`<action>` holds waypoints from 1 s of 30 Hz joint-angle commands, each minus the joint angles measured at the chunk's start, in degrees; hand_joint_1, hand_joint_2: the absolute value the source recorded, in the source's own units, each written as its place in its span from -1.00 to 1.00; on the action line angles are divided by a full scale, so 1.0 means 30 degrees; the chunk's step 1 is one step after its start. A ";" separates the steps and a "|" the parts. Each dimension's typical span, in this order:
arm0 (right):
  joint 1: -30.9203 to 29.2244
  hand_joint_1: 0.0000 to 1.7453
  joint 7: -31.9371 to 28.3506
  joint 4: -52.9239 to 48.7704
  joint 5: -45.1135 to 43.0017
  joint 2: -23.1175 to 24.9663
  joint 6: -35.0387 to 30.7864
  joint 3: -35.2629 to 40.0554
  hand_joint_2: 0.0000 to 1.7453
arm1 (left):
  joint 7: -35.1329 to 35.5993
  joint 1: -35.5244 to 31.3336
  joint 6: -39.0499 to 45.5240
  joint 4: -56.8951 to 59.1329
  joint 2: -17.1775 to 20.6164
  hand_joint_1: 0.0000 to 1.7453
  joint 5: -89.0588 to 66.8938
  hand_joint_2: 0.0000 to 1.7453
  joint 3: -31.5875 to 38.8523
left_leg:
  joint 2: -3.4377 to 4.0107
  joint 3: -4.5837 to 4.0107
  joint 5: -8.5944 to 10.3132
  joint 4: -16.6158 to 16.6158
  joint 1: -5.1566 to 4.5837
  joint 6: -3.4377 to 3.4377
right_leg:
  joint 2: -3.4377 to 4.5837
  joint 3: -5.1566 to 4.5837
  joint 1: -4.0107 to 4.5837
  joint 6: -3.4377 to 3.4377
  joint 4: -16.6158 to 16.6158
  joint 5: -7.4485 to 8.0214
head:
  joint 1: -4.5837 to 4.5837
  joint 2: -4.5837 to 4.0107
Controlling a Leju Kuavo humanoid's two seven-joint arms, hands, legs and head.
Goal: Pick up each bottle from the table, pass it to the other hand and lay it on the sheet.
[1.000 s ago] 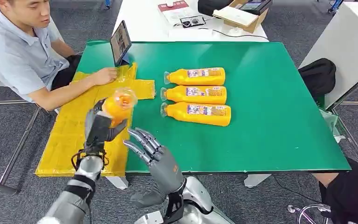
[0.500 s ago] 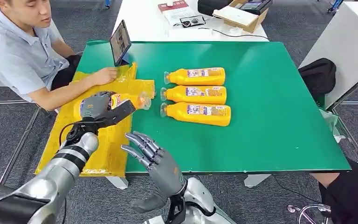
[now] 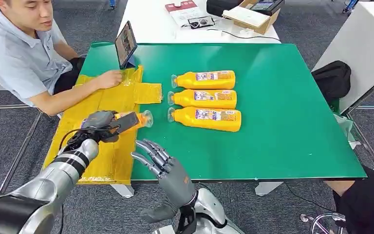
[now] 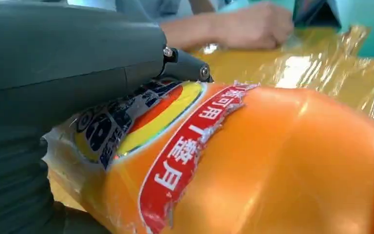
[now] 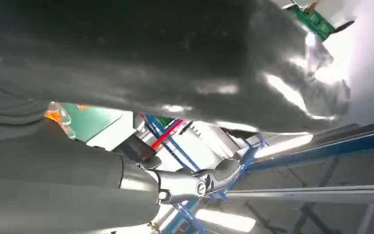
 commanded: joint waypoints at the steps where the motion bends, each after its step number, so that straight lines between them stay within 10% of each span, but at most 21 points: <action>1: -0.0421 -1.00 0.0007 0.1189 -0.0152 -0.0476 -0.0103 0.0194 -1.00 | -0.0150 -0.0618 -0.0301 0.1896 -0.0151 0.96 0.0165 1.00 0.0614 | 0.0005 0.0046 -0.0017 -0.0005 0.0021 -0.0020 | 0.0007 0.0050 0.0023 -0.0033 -0.0015 -0.0011 | 0.0000 0.0000; 6: -0.0457 -1.00 0.0007 0.1490 -0.0258 -0.0495 -0.0156 0.0154 -1.00 | -0.0097 -0.0534 -0.0987 0.2041 -0.0145 0.74 -0.0074 1.00 0.0433 | 0.0005 0.0050 -0.0014 -0.0008 0.0022 -0.0019 | 0.0006 0.0054 0.0023 -0.0031 -0.0019 -0.0008 | 0.0000 0.0000; 7: -0.0512 -1.00 0.0007 0.1598 -0.0394 -0.0524 -0.0193 0.0205 -1.00 | -0.0105 -0.0395 -0.1350 0.2060 -0.0203 0.44 0.0037 1.00 0.0594 | 0.0010 0.0064 -0.0022 -0.0005 0.0025 -0.0022 | 0.0011 0.0069 0.0027 -0.0039 -0.0019 -0.0013 | 0.0000 0.0000; 9: -0.0601 -1.00 0.0007 0.1772 -0.0524 -0.0553 -0.0213 0.0304 -1.00 | -0.0169 -0.0239 -0.1812 0.2177 -0.0234 -1.00 0.0095 1.00 0.0683 | 0.0010 0.0079 -0.0021 -0.0011 0.0024 -0.0025 | 0.0011 0.0081 0.0027 -0.0048 -0.0021 -0.0014 | 0.0000 0.0000; 17: -0.0837 -1.00 0.0007 0.2903 -0.0950 -0.0709 -0.0573 0.0643 -1.00 | -0.1429 0.0518 -0.3437 0.2182 -0.0465 -1.00 0.1050 1.00 0.1494 | 0.0018 0.0092 -0.0016 -0.0031 0.0014 -0.0018 | 0.0026 0.0094 0.0015 -0.0032 -0.0037 -0.0004 | 0.0000 0.0000; 18: -0.0873 -1.00 0.0007 0.2986 -0.1045 -0.0746 -0.0648 0.0724 -1.00 | -0.1835 0.0600 -0.3589 0.2110 -0.0502 -1.00 0.1258 -1.00 0.1653 | 0.0021 0.0107 -0.0020 -0.0034 0.0020 -0.0023 | 0.0029 0.0108 0.0022 -0.0041 -0.0039 -0.0007 | 0.0000 0.0000; 30: -0.1168 -1.00 0.0007 0.3258 -0.1742 -0.0991 -0.1103 0.1423 -1.00 | -0.4745 0.1026 -0.4147 0.1449 -0.0800 -1.00 0.3280 -1.00 0.3158 | -0.0031 0.0129 -0.0011 -0.0025 0.0017 -0.0024 | -0.0013 0.0145 0.0018 -0.0046 -0.0031 -0.0005 | 0.0000 0.0000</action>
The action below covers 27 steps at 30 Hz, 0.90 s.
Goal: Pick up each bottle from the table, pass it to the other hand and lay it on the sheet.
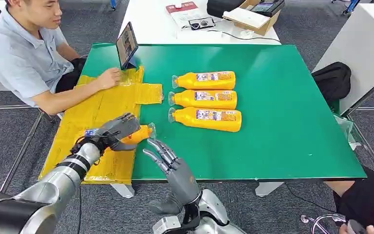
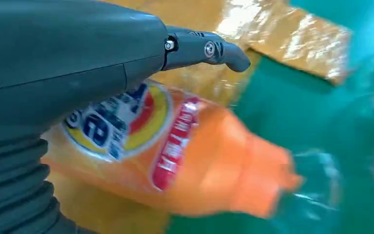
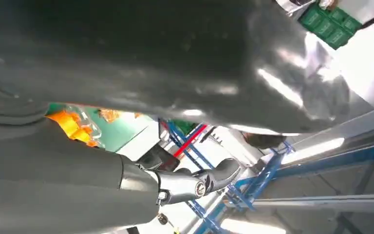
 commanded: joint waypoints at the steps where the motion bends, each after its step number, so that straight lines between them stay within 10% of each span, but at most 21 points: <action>1: -0.0827 -1.00 0.0007 0.1423 -0.0096 -0.0503 -0.0142 0.0899 -1.00 | -0.0149 0.0495 -0.0236 0.0648 -0.0319 -1.00 0.0192 -1.00 0.1235 | 0.0032 0.0061 -0.0010 -0.0027 0.0010 -0.0021 | 0.0033 0.0050 0.0012 -0.0035 -0.0025 -0.0002 | -0.0007 0.0000; 9: -0.0860 -1.00 0.0007 0.1433 -0.0432 -0.0651 -0.0979 0.1457 -1.00 | -0.3444 0.1042 -0.0450 -0.1045 -0.1220 -1.00 0.5193 -1.00 0.4884 | 0.0008 0.0041 -0.0007 -0.0014 0.0007 -0.0011 | 0.0007 0.0037 0.0009 -0.0022 -0.0016 -0.0003 | 0.0000 0.0000; 10: -0.0871 -1.00 0.0007 0.1385 -0.0450 -0.0675 -0.1134 0.1502 -1.00 | -0.3672 0.1106 -0.0671 -0.1449 -0.1366 -1.00 0.5943 1.00 0.5303 | 0.0017 0.0056 -0.0015 -0.0014 0.0018 -0.0019 | 0.0016 0.0053 0.0021 -0.0036 -0.0023 -0.0006 | 0.0000 0.0000; 11: -0.0877 -1.00 0.0007 0.1316 -0.0455 -0.0679 -0.1359 0.1548 -1.00 | -0.3968 0.1277 -0.0839 -0.2060 -0.1520 -1.00 0.6769 1.00 0.5642 | 0.0004 0.0022 -0.0008 -0.0001 0.0012 -0.0013 | 0.0003 0.0021 0.0014 -0.0026 -0.0008 -0.0005 | -0.0007 0.0000; 12: -0.0872 -1.00 0.0007 0.1225 -0.0488 -0.0696 -0.1550 0.1541 1.00 | -0.4213 0.1511 -0.1212 -0.2782 -0.1694 -1.00 0.7882 1.00 0.6057 | 0.0002 0.0031 -0.0020 0.0009 0.0025 -0.0019 | 0.0001 0.0035 0.0027 -0.0037 -0.0007 -0.0014 | 0.0000 0.0000; 27: 0.1824 -1.00 0.0723 -0.1660 0.3355 -0.1229 -0.1424 -0.3224 1.00 | -0.4031 0.8373 -0.1776 -1.5726 -0.2133 -1.00 2.1442 1.00 0.5193 | 0.0013 -0.0025 -0.0027 0.0008 0.0011 -0.0022 | 0.0004 -0.0035 0.0016 -0.0033 -0.0007 -0.0023 | 0.0000 0.0000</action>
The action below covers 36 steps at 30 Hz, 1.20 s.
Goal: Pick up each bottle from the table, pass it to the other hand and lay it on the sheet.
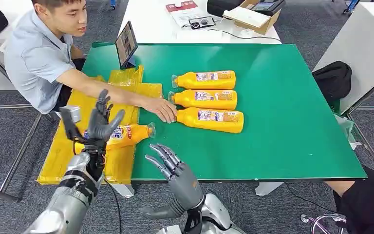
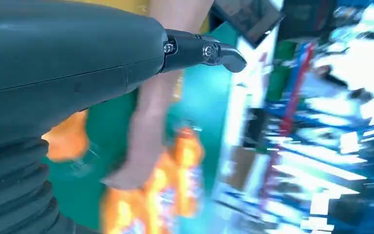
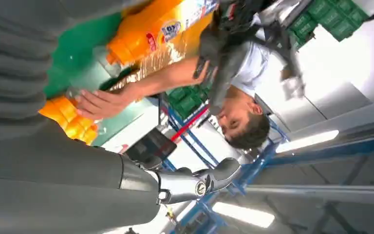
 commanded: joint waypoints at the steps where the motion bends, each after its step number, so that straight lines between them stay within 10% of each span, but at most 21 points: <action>1: 0.1544 -1.00 0.1434 -0.0809 0.2960 -0.0643 0.0437 -0.4176 1.00 | -0.0075 0.3702 0.0905 -0.7065 0.0208 -1.00 0.3230 1.00 0.0137 | 0.0021 0.0057 -0.0037 0.0003 0.0020 -0.0025 | 0.0023 0.0059 0.0024 -0.0047 -0.0006 -0.0026 | 0.0000 0.0000; 12: 0.0628 -1.00 0.3720 0.2351 0.4019 -0.0814 0.2549 -1.0744 1.00 | -0.1739 0.7172 0.5264 -1.1880 0.0134 -1.00 0.0619 1.00 0.0486 | 0.0000 0.0010 -0.0013 -0.0008 -0.0003 -0.0012 | 0.0006 0.0025 0.0002 -0.0027 -0.0023 -0.0004 | 0.0000 0.0000; 36: -0.3317 -1.00 0.4309 0.8425 0.4865 -0.0357 0.4034 -1.0603 1.00 | -0.2176 0.6693 0.7740 -1.1092 0.0217 -1.00 -0.1539 1.00 -0.1231 | -0.0004 0.0034 -0.0014 -0.0010 0.0003 -0.0020 | -0.0001 0.0043 0.0010 -0.0038 -0.0019 -0.0009 | -0.0001 0.0000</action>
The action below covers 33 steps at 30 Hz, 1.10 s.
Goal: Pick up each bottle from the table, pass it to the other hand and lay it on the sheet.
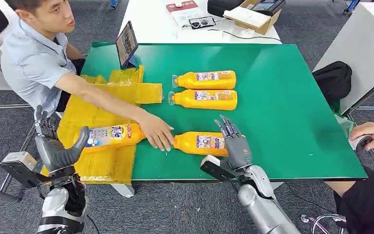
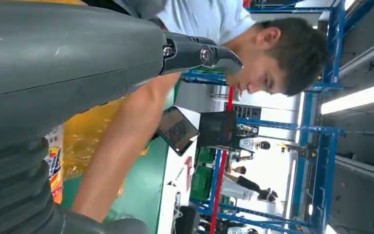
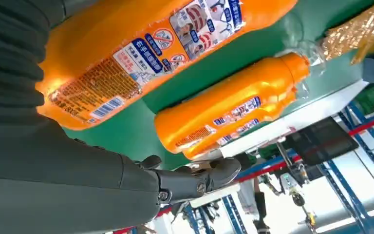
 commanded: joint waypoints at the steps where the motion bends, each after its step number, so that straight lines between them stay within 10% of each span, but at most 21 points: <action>1: -0.1302 -1.00 0.0076 0.2653 -0.0016 0.0342 0.0013 -0.0163 1.00 | 0.0061 -0.0687 0.0068 0.1166 0.0209 -1.00 0.0038 1.00 -0.0350 | 0.0016 0.0068 -0.0027 -0.0003 0.0022 -0.0033 | 0.0018 0.0065 0.0025 -0.0053 -0.0007 -0.0020 | 0.0007 0.0000; 33: -0.5918 -1.00 0.3832 1.0244 0.2599 0.0414 0.2124 0.1451 1.00 | 0.1328 -0.1554 -0.0255 0.3054 0.0431 -1.00 -0.0281 1.00 -0.1612 | -0.0014 0.0042 -0.0001 -0.0002 0.0013 -0.0023 | -0.0012 0.0044 0.0016 -0.0038 -0.0003 -0.0007 | 0.0007 0.0000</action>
